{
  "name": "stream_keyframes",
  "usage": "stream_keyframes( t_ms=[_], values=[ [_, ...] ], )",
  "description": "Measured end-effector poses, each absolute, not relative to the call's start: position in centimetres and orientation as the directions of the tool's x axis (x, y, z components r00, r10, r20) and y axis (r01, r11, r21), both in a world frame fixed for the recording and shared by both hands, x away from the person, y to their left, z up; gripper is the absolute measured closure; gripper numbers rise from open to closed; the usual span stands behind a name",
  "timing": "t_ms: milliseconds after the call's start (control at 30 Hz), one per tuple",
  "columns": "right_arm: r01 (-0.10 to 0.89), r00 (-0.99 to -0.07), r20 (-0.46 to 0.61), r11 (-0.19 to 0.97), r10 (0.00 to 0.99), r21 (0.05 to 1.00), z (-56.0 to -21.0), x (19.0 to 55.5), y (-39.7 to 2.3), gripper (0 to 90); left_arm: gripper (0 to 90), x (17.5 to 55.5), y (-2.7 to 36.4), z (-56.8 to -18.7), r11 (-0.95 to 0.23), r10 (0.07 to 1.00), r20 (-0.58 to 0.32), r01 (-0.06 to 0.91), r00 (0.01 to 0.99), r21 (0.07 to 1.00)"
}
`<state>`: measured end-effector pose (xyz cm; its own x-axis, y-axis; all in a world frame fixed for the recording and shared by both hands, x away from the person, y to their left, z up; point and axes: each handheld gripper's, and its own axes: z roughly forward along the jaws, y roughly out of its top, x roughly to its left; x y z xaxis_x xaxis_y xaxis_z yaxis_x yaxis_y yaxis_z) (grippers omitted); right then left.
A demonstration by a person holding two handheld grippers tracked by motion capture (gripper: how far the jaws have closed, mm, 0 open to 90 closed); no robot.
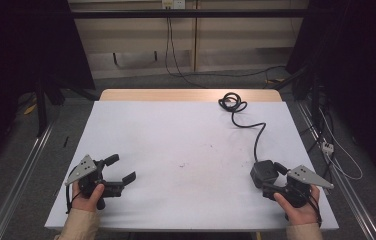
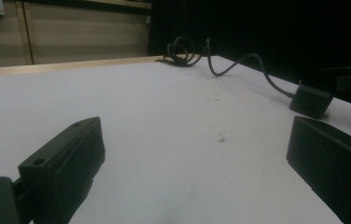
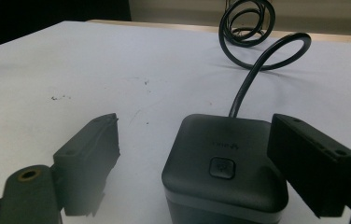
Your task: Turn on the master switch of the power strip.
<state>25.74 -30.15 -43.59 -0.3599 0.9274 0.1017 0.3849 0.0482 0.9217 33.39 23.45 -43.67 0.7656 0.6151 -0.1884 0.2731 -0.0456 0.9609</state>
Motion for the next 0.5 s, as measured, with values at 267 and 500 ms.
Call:
stream_keyframes(
  t_ms=[267, 500],
  values=[
    [0.387, -0.370, 0.097, 0.059, 0.924, 0.920, -43.6, 25.6, -30.6, 11.2, 3.9, 33.4, 23.5, -43.7, -0.046, 0.616, -0.188, 0.274, 0.765, 0.961],
    [0.387, -0.370, 0.094, 0.062, 0.924, 0.920, -43.7, 25.3, -31.3, 9.3, 3.9, 33.4, 23.4, -43.7, -0.046, 0.616, -0.191, 0.276, 0.764, 0.960]
  ],
)
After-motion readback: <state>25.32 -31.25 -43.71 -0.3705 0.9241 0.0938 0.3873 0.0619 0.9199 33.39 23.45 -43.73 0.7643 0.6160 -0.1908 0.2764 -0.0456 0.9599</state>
